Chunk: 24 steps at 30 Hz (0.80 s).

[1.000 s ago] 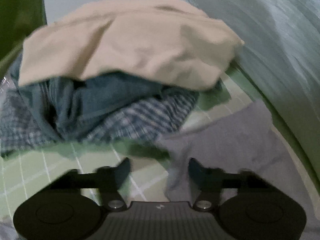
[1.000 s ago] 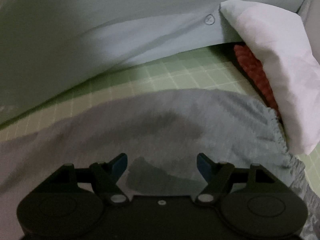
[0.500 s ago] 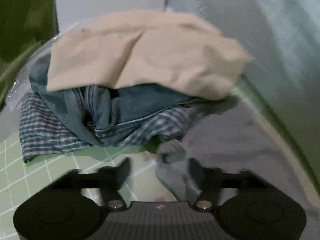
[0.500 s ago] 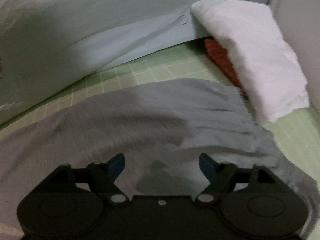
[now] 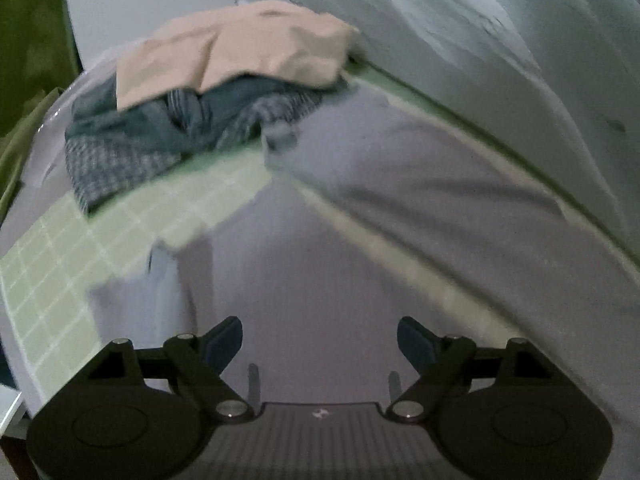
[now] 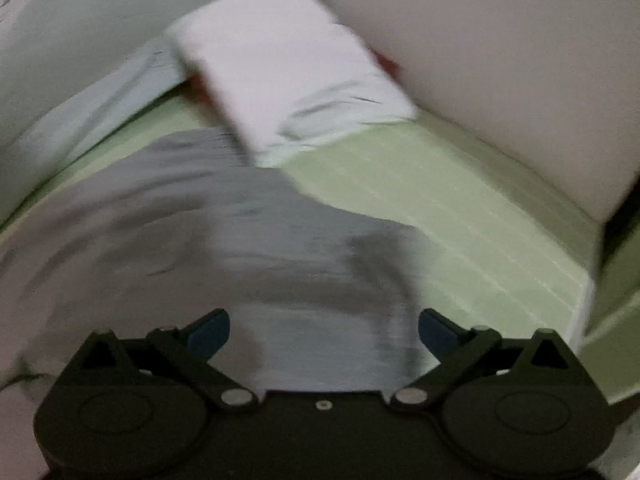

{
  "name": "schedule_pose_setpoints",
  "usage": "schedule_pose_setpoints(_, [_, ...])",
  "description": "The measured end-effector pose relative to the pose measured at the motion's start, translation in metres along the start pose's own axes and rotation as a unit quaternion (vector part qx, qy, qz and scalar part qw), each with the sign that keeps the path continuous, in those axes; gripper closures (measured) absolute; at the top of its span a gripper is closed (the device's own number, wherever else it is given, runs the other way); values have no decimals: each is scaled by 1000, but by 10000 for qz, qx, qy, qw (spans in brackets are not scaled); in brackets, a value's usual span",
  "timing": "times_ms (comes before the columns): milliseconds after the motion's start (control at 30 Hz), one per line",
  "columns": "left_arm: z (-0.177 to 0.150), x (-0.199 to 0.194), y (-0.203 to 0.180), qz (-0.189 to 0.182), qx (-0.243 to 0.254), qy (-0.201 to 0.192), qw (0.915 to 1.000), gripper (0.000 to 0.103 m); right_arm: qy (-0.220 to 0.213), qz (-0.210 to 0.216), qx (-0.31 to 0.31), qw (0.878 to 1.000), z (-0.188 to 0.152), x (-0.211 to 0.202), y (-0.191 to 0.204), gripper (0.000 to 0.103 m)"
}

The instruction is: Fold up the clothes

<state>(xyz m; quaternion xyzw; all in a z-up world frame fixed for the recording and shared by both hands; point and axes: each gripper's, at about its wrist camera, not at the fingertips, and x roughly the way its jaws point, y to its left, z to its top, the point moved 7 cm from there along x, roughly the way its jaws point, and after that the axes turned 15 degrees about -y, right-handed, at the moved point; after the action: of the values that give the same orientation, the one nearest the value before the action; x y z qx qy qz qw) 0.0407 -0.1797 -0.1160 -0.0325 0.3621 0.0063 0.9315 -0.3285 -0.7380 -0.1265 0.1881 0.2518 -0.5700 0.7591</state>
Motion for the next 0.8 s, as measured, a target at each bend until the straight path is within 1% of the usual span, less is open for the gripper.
schedule_pose_setpoints(67, [-16, -14, -1, -7, 35, 72, 10000, 18, 54, -51, 148, 9999, -2, 6, -15, 2])
schedule_pose_setpoints(100, [-23, -21, -1, -6, 34, 104, 9999, 18, 86, -59, 233, 9997, -4, 10, -22, 5])
schedule_pose_setpoints(133, [-29, -28, -1, -5, 23, 118, 9999, 18, 119, -60, 314, 9994, -5, 13, -28, 11])
schedule_pose_setpoints(167, [-35, -34, -1, -4, 24, 120, 9999, 18, 158, -14, 374, 9992, -7, 17, -30, 14])
schedule_pose_setpoints(233, [-43, -46, 2, 17, 91, 86, 9999, 18, 222, 53, 444, 9988, -10, 23, -33, 32])
schedule_pose_setpoints(267, [-47, -51, 5, 42, 134, 63, 9999, 18, 254, 84, 456, 9986, -11, 25, -33, 35])
schedule_pose_setpoints(367, [-57, -62, 18, 226, 115, 51, 9997, 18, 350, 194, 511, 9979, -14, 29, -34, 34])
schedule_pose_setpoints(533, [-67, -70, 51, 510, -307, 98, 9982, 17, 444, 484, 552, 9963, -24, 15, -33, 19])
schedule_pose_setpoints(700, [-67, -64, 76, 665, -393, 123, 9969, 17, 630, 759, 318, 9946, -46, -7, -17, 17])
schedule_pose_setpoints(800, [-60, -51, 94, 769, -424, 171, 9960, 17, 677, 768, 222, 9945, -58, -23, -5, 17])
